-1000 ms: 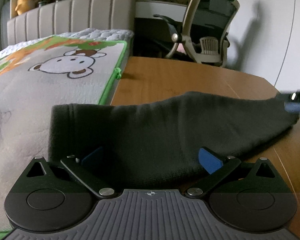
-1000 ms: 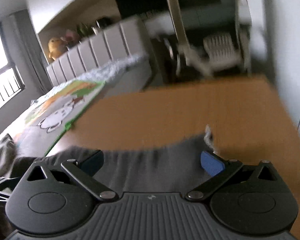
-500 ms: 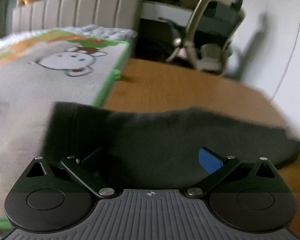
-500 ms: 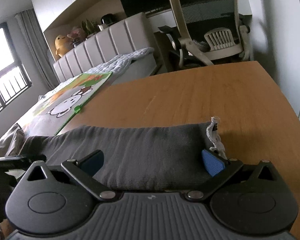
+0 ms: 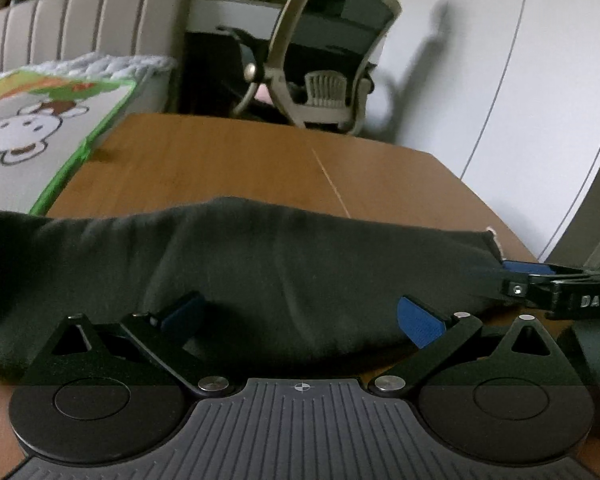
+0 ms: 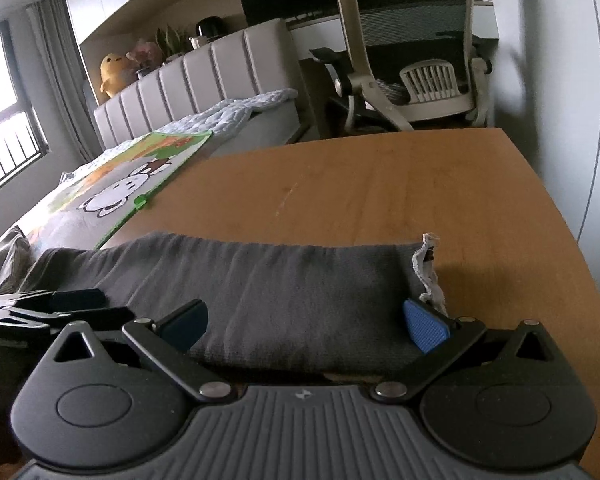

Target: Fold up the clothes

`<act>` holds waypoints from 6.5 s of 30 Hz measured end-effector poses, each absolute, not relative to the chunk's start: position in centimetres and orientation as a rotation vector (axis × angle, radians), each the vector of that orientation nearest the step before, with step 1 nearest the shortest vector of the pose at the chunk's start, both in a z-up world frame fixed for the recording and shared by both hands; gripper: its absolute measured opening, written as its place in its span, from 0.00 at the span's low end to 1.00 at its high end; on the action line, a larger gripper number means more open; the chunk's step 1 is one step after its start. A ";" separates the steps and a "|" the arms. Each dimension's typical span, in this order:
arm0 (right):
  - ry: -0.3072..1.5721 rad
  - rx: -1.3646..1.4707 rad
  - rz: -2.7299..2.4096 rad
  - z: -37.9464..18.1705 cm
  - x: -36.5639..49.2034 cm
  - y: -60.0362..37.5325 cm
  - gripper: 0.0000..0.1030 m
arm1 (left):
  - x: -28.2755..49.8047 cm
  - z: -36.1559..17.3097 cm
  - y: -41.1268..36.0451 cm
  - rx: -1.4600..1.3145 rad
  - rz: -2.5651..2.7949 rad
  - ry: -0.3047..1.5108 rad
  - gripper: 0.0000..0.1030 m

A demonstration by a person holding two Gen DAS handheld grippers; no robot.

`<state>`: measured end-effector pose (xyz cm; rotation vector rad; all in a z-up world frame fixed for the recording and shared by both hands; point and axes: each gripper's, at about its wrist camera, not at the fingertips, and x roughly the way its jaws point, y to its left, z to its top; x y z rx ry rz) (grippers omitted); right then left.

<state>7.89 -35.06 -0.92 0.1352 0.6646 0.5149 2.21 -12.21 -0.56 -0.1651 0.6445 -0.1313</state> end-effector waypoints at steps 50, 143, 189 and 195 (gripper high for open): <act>0.671 0.071 0.527 -0.7 7.8 -34.5 1.00 | 1.8 -0.9 -14.0 -0.372 -0.293 0.573 1.00; 0.511 -0.295 0.464 0.9 3.9 -27.8 0.23 | 4.6 4.8 -13.8 -0.291 -0.333 0.613 0.63; 0.564 -0.056 0.520 1.5 5.0 -29.9 0.10 | 8.7 2.3 -13.4 -0.373 -0.274 0.703 0.60; 0.608 -0.041 0.538 0.2 5.1 -29.0 0.10 | 7.6 3.3 -14.1 -0.316 -0.312 0.675 0.71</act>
